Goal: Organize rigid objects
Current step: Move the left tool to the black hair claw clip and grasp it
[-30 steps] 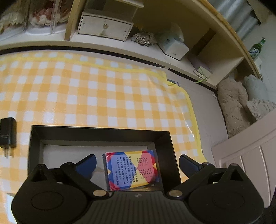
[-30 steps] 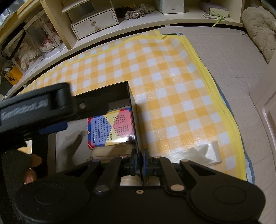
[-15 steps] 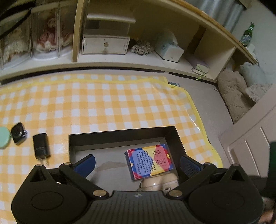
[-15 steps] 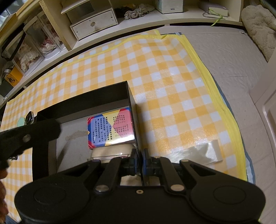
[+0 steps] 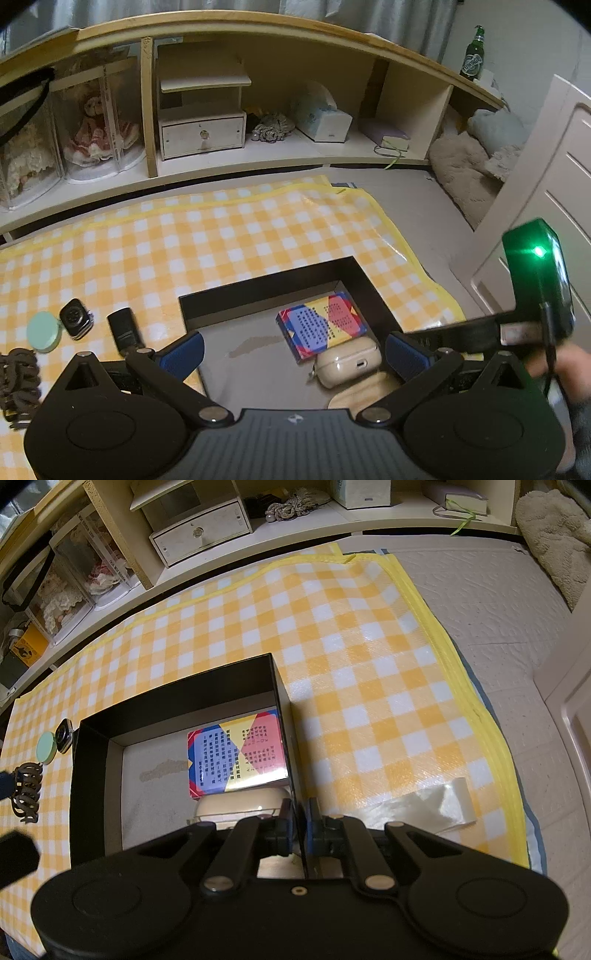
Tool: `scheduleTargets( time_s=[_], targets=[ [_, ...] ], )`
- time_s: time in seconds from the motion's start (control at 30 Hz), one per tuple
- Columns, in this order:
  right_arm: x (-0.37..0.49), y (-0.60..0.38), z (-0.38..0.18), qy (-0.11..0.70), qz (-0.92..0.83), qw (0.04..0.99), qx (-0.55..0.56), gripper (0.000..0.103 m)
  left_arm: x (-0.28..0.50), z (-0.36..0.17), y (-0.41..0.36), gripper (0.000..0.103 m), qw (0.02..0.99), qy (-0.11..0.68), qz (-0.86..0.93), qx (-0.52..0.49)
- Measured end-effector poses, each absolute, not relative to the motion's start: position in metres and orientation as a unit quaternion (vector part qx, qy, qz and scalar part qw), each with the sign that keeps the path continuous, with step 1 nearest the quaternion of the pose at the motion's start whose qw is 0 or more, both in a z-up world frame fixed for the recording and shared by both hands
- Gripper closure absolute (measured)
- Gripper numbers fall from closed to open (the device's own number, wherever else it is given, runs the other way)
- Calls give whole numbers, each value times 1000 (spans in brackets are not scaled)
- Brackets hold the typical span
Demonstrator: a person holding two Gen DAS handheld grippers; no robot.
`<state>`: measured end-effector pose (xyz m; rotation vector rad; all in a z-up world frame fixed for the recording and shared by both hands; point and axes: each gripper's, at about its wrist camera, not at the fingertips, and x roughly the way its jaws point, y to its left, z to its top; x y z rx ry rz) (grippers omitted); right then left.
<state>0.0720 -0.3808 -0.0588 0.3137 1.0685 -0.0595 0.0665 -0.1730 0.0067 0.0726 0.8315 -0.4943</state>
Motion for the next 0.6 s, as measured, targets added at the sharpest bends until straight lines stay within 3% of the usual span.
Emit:
scheduleTargets(
  time_s=[0.6],
  targets=[
    [70, -381, -58, 508, -31, 849, 145, 96, 46, 0, -122, 0, 893, 390, -222, 43]
  ],
)
